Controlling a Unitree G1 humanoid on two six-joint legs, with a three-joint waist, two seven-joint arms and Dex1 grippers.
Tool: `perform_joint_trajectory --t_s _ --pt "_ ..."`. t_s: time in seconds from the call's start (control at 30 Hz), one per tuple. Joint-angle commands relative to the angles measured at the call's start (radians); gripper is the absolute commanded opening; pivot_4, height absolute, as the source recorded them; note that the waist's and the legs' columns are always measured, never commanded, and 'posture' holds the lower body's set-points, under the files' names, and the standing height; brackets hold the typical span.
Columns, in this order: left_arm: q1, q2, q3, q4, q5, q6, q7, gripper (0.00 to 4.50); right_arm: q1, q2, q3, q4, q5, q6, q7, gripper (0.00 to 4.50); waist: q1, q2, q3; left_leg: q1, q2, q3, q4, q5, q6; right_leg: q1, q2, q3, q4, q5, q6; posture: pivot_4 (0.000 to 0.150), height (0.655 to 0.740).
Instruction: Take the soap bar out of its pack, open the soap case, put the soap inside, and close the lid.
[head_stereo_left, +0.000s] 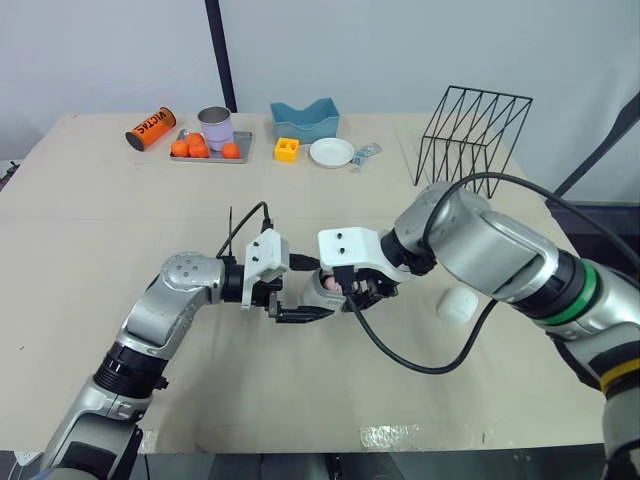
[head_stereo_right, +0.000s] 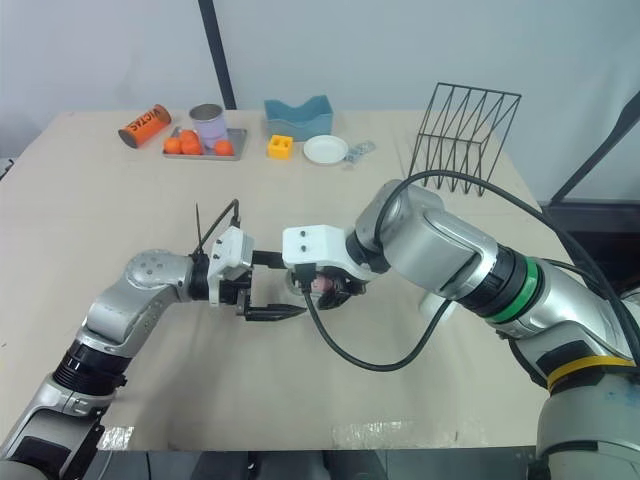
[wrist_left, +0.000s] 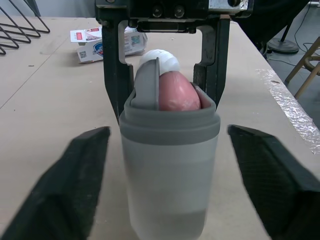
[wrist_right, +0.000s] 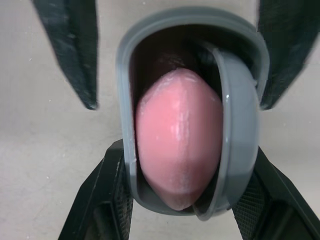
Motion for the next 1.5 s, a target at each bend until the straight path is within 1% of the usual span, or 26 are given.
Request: perform_joint_trajectory --t_s 0.03,0.4,0.43,0.53,0.67,0.73,0.77,0.83,0.87,0.9,1.0,1.27,1.43,1.5 --pt "-0.026 -0.007 0.004 -0.019 0.002 -0.011 0.007 2.82 -0.018 0.005 -0.041 -0.021 -0.007 0.001 0.005 1.98 0.0 0.0 0.0 0.0 0.0 0.0 0.0 0.0 0.0 0.0 0.0 0.0 0.0 0.0 0.0 0.15 0.74" --pt "-0.024 -0.007 -0.003 -0.019 0.013 -0.008 0.004 2.82 -0.023 0.021 -0.051 -0.034 0.006 0.028 0.007 1.98 0.0 0.0 0.0 0.0 0.0 0.0 0.0 0.0 0.0 0.0 0.0 0.0 0.0 0.0 0.0 0.15 0.74" --pt "-0.024 -0.007 -0.004 -0.021 0.011 -0.003 0.003 2.3 -0.024 0.023 -0.051 -0.035 0.007 0.031 0.007 1.98 0.0 0.0 0.0 0.0 0.0 0.0 0.0 0.0 0.0 0.0 0.0 0.0 0.0 0.0 0.0 0.15 0.74" --pt "-0.022 -0.005 -0.004 -0.028 0.01 0.004 0.0 1.94 -0.027 0.032 -0.059 -0.035 0.014 0.045 0.005 1.98 0.0 0.0 0.0 0.0 0.0 0.0 0.0 0.0 0.0 0.0 0.0 0.0 0.001 0.0 0.0 0.15 0.74" --pt "-0.015 -0.002 -0.007 -0.034 0.012 0.005 -0.005 1.94 -0.029 0.051 -0.087 -0.039 0.037 0.068 -0.001 1.98 0.0 0.0 0.0 0.0 0.0 -0.001 0.0 0.0 0.0 0.0 0.0 -0.001 0.001 0.0 0.0 0.15 0.74" --pt "-0.011 -0.001 -0.01 -0.036 0.016 0.003 -0.005 1.94 -0.022 0.057 -0.103 -0.044 0.045 0.068 -0.007 2.98 0.0 0.0 0.0 0.0 0.0 -0.001 0.0 0.0 0.0 0.0 0.0 -0.001 0.001 0.0 0.0 0.15 0.74" --pt "-0.009 0.0 -0.01 -0.036 0.02 0.0 -0.002 1.94 -0.02 0.06 -0.109 -0.044 0.048 0.07 -0.012 3.26 -0.001 0.0 0.0 0.0 0.0 -0.001 0.0 0.0 0.0 0.0 0.0 -0.001 0.001 0.0 0.0 0.15 0.74" --pt "-0.008 0.0 -0.007 -0.034 0.023 -0.007 0.004 1.94 -0.012 0.064 -0.12 -0.04 0.049 0.072 -0.023 4.18 0.0 0.0 0.0 0.001 0.0 -0.001 0.0 0.0 0.0 0.001 0.0 -0.001 0.002 0.0 0.0 0.15 0.74" --pt "-0.007 0.0 -0.005 -0.032 0.022 -0.01 0.005 1.94 -0.008 0.063 -0.124 -0.039 0.05 0.071 -0.026 4.38 0.0 0.0 0.0 0.001 0.0 -0.002 0.0 0.0 0.0 0.001 0.0 -0.002 0.002 0.0 0.0 0.15 0.74" --pt "-0.005 0.002 -0.002 -0.032 0.021 -0.01 0.006 1.94 -0.004 0.063 -0.132 -0.038 0.057 0.078 -0.028 4.46 0.0 0.0 0.0 0.001 0.0 -0.002 0.0 0.0 0.0 0.001 0.0 -0.002 0.002 0.0 0.0 0.15 0.74" --pt "0.003 0.011 0.008 -0.031 0.019 -0.016 0.007 1.94 0.009 0.053 -0.142 -0.03 0.059 0.075 -0.037 4.46 0.0 0.0 0.0 0.001 0.0 -0.002 0.001 0.0 0.0 0.002 0.0 -0.002 0.001 0.0 0.0 0.15 0.74" --pt "0.063 0.057 0.076 -0.053 -0.014 -0.028 0.019 1.94 0.106 -0.032 -0.205 -0.005 0.037 0.002 -0.079 4.46 0.0 0.0 0.0 0.003 0.0 -0.002 0.0 0.0 0.0 0.003 0.0 -0.002 0.001 0.0 0.0 0.15 0.74" --pt "0.107 0.054 0.133 -0.077 -0.048 -0.02 0.043 1.94 0.211 -0.014 -0.359 -0.011 0.064 -0.054 -0.155 4.46 0.0 0.0 0.0 0.003 0.0 -0.002 0.0 0.0 0.0 0.005 0.0 -0.002 0.0 0.0 0.0 0.15 0.74" --pt "0.17 0.052 0.177 -0.114 -0.068 -0.029 0.074 1.94 0.305 0.035 -0.509 -0.034 0.106 -0.034 -0.238 4.46 -0.001 0.0 0.0 0.003 0.0 -0.003 0.0 0.0 0.0 0.005 0.0 -0.003 0.0 0.0 0.0 0.15 0.74"
